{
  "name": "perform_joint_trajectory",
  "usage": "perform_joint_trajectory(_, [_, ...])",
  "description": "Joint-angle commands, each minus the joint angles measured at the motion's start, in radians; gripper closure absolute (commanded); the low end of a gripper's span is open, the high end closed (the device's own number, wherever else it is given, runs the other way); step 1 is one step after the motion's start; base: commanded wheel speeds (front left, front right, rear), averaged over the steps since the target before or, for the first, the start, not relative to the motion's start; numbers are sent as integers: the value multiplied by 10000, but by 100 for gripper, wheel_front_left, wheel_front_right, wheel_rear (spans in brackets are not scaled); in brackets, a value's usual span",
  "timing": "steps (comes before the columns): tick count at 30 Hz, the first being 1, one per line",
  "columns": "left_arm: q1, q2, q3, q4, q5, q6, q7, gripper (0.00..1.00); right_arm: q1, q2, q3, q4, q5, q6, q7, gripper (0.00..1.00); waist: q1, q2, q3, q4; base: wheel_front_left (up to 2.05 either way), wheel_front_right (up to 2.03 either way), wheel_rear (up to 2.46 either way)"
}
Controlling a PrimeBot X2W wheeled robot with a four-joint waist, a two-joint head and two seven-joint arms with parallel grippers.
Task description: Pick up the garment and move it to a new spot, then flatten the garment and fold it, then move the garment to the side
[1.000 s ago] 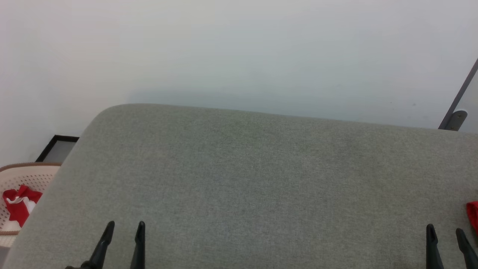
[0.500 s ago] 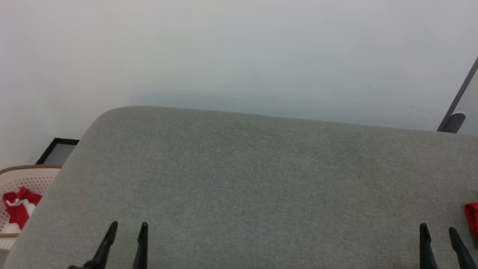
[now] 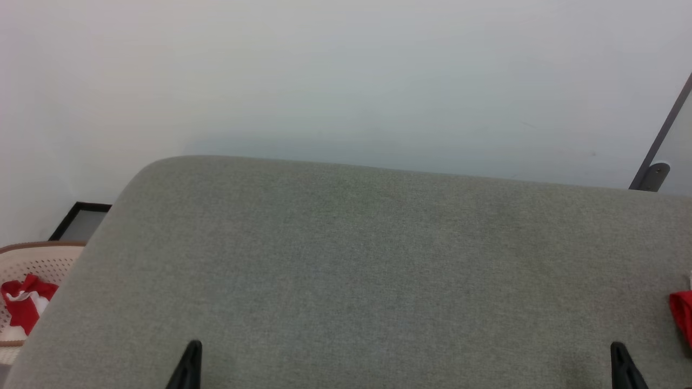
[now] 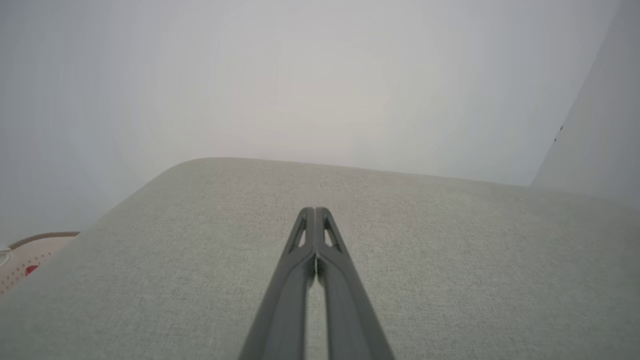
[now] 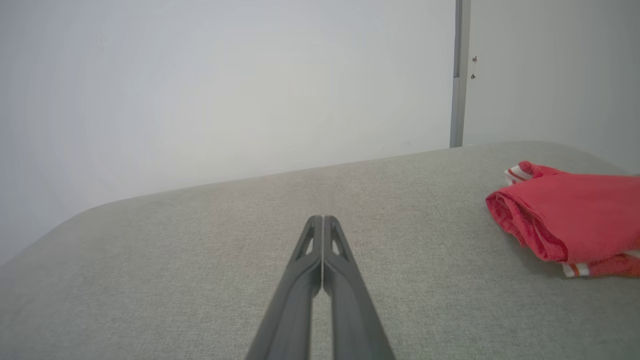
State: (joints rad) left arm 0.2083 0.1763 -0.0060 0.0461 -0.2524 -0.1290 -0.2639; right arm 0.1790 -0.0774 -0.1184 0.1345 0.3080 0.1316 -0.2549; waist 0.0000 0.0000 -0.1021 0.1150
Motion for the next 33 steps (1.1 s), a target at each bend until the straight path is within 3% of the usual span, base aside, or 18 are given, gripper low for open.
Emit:
perform_joint_trajectory(1, [-41,-17,5,20,-214,3,46,100,-60,4,-16,35,195,0,71,100,0,0,9,-10,0,0,0])
perform_joint_trajectory(17, [-727,-195,156,453,-3144,0,751,100,-675,58,-4,241,2915,-2,836,100,0,0,144,-158,0,0,0])
perform_joint_trajectory(33, [-1258,-355,299,771,-5401,-7,1320,100,-1150,97,13,408,5036,-4,1430,100,0,0,270,-295,0,0,0])
